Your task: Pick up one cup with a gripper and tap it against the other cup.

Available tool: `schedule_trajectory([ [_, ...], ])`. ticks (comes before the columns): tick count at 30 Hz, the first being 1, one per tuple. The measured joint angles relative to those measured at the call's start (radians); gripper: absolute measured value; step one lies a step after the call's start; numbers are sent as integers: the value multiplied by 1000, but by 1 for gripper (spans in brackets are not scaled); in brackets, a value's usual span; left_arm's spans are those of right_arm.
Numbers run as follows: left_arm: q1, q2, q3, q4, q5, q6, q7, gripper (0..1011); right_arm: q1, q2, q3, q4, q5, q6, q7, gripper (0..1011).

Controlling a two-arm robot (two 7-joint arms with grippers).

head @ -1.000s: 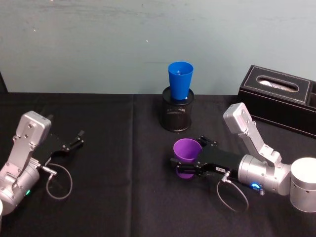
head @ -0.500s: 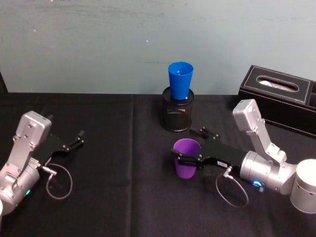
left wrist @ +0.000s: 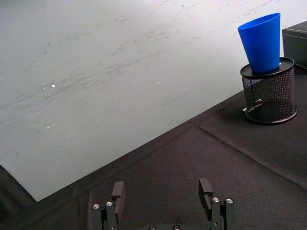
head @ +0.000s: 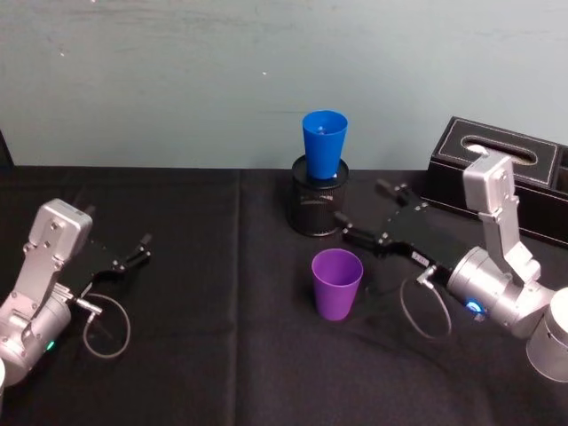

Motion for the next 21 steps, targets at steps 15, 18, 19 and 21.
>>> schedule_trajectory([
  [15,0,0,0,0,0,0,0,1011,-24,-34,56,-16,-195,211,-346,1003],
  [18,0,0,0,0,0,0,0,1011,-22,-38,57,-10,-213,237,-358,1003],
  [19,0,0,0,0,0,0,0,1011,-21,-39,57,-8,-217,243,-358,1003],
  [21,0,0,0,0,0,0,0,1011,-17,-44,56,0,-224,261,-353,1003],
])
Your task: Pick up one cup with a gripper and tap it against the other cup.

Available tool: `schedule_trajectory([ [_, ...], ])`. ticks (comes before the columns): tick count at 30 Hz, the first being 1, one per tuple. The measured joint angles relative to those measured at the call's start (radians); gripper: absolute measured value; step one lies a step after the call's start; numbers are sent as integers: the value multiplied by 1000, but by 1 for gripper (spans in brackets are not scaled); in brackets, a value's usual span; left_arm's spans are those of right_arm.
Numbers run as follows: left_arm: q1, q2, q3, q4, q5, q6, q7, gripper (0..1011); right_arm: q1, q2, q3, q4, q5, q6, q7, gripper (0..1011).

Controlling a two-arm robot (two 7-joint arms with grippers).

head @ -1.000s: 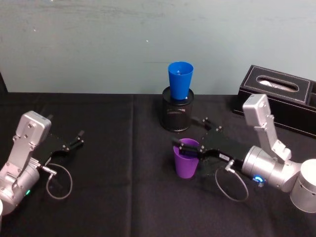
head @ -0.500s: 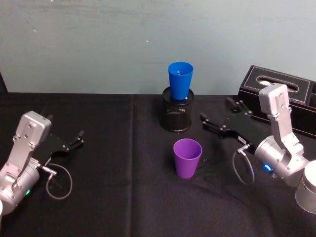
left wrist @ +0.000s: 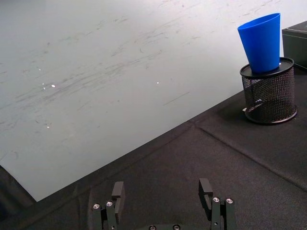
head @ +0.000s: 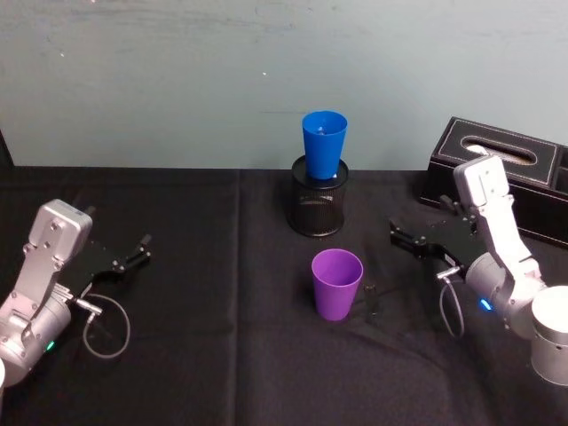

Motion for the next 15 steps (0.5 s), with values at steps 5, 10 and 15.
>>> schedule_trajectory([
  [5,0,0,0,0,0,0,0,1012,12,-14,-2,17,3,20,27,1003],
  [10,0,0,0,0,0,0,0,1012,11,-12,-2,15,3,20,25,1003],
  [15,0,0,0,0,0,0,0,1011,10,-10,-2,13,2,19,21,1003],
])
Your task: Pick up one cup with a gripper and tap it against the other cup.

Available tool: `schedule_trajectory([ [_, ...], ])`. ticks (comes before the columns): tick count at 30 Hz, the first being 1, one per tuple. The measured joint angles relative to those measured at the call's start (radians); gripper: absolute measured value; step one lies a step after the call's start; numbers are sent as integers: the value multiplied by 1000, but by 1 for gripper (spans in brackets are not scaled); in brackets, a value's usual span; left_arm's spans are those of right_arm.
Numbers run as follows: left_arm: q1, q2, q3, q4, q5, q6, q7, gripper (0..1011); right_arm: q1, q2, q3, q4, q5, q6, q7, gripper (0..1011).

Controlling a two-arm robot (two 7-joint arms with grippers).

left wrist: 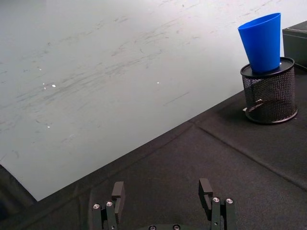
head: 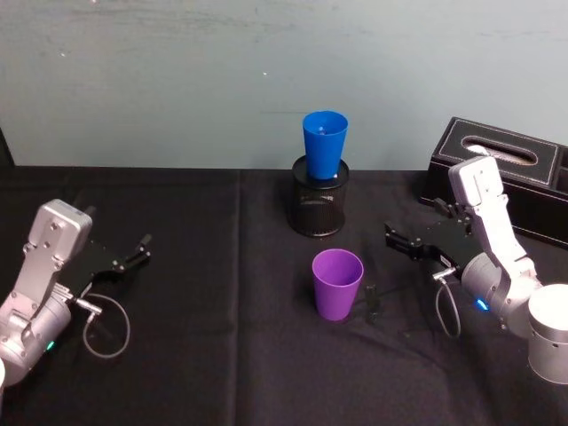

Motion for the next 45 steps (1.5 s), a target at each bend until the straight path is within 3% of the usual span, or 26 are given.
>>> schedule_trajectory([
  [45,0,0,0,0,0,0,0,1011,-2,3,0,-3,-2,-3,-5,1003],
])
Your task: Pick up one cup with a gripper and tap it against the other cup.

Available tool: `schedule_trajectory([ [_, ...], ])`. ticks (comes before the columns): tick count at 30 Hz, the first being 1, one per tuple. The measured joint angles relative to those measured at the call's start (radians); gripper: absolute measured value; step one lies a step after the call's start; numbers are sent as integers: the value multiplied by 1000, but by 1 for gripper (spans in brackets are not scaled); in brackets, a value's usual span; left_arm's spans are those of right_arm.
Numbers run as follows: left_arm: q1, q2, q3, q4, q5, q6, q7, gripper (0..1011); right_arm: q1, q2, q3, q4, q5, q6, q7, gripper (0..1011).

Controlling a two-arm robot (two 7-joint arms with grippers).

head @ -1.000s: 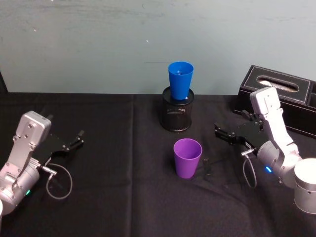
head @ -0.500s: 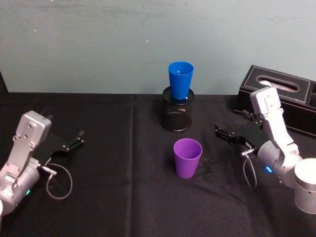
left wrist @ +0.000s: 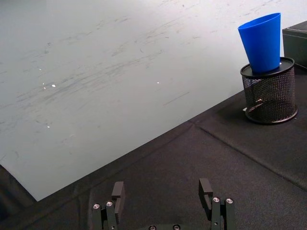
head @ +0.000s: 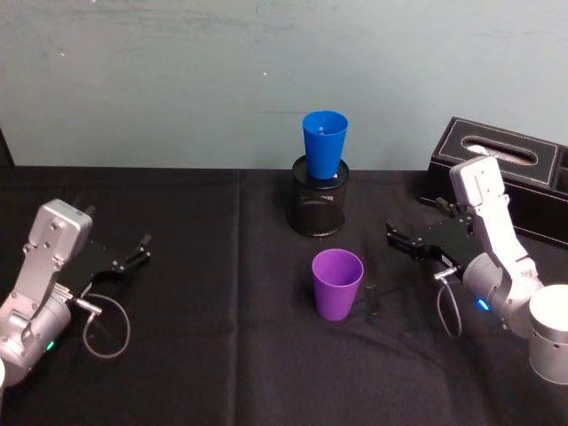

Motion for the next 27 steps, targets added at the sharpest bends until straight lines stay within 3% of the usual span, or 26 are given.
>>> schedule_trajectory([
  [27,0,0,0,0,0,0,0,1011,0,0,0,0,0,0,0,1003],
])
